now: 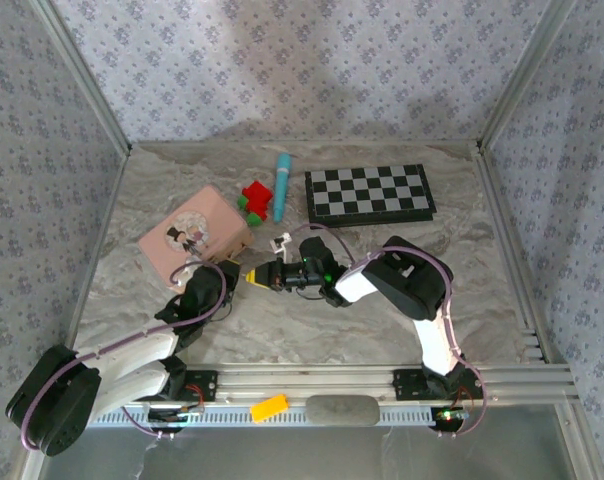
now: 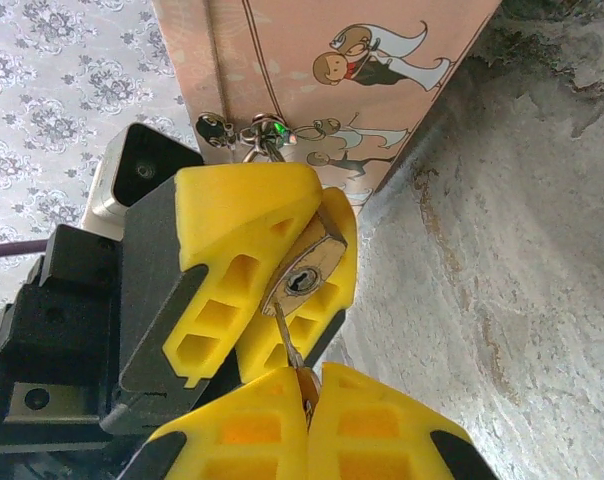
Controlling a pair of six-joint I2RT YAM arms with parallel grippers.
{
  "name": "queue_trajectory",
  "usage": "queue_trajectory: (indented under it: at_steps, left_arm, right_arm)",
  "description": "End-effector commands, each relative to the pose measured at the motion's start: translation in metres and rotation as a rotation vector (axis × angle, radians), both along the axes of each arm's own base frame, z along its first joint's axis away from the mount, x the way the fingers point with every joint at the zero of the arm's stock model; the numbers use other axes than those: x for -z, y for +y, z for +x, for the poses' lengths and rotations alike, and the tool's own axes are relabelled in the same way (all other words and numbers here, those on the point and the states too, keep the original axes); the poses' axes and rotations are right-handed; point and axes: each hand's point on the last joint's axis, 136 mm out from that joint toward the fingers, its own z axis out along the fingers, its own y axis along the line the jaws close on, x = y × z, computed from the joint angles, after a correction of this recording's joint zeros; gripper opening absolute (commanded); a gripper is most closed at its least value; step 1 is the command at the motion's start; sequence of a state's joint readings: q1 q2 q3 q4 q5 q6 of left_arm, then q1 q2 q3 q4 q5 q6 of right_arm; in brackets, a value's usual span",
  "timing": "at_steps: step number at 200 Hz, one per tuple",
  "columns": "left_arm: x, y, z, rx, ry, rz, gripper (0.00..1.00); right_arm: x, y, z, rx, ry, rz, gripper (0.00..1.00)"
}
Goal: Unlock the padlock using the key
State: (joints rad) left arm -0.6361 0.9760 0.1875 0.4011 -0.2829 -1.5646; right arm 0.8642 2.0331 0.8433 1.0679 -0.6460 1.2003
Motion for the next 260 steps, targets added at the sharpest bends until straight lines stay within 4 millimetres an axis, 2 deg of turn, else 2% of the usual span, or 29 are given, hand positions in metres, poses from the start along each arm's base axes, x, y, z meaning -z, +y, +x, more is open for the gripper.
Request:
queue_trajectory:
  at_steps: [1,67,112,164,194,233,260]
  left_arm:
    - [-0.043,-0.018,0.009,0.032,-0.125,-0.12,0.0]
    - [-0.057,-0.03,0.004,0.112,-0.177,-0.163,0.0]
    - [-0.051,-0.034,-0.001,0.146,-0.158,-0.16,0.0]
    - [-0.05,-0.026,0.002,0.118,-0.168,-0.129,0.0]
    - [-0.054,-0.025,0.005,0.108,-0.181,-0.128,0.0]
    - [-0.057,-0.028,0.007,0.121,-0.178,-0.128,0.0]
    - [-0.053,-0.031,0.005,0.138,-0.161,-0.136,0.0]
  right_arm:
    - [-0.021,0.007,0.012,0.007,-0.007,0.085,0.0]
    - [-0.036,0.013,0.014,-0.048,0.041,0.151,0.0]
    - [-0.042,0.015,0.012,-0.106,0.067,0.156,0.0]
    - [-0.044,0.013,0.002,-0.141,0.085,0.139,0.0]
    - [-0.036,0.016,-0.005,-0.158,0.086,0.107,0.0]
    - [-0.019,0.009,-0.001,-0.131,-0.005,-0.01,0.0]
    - [-0.022,0.005,0.005,-0.133,-0.084,-0.07,0.0]
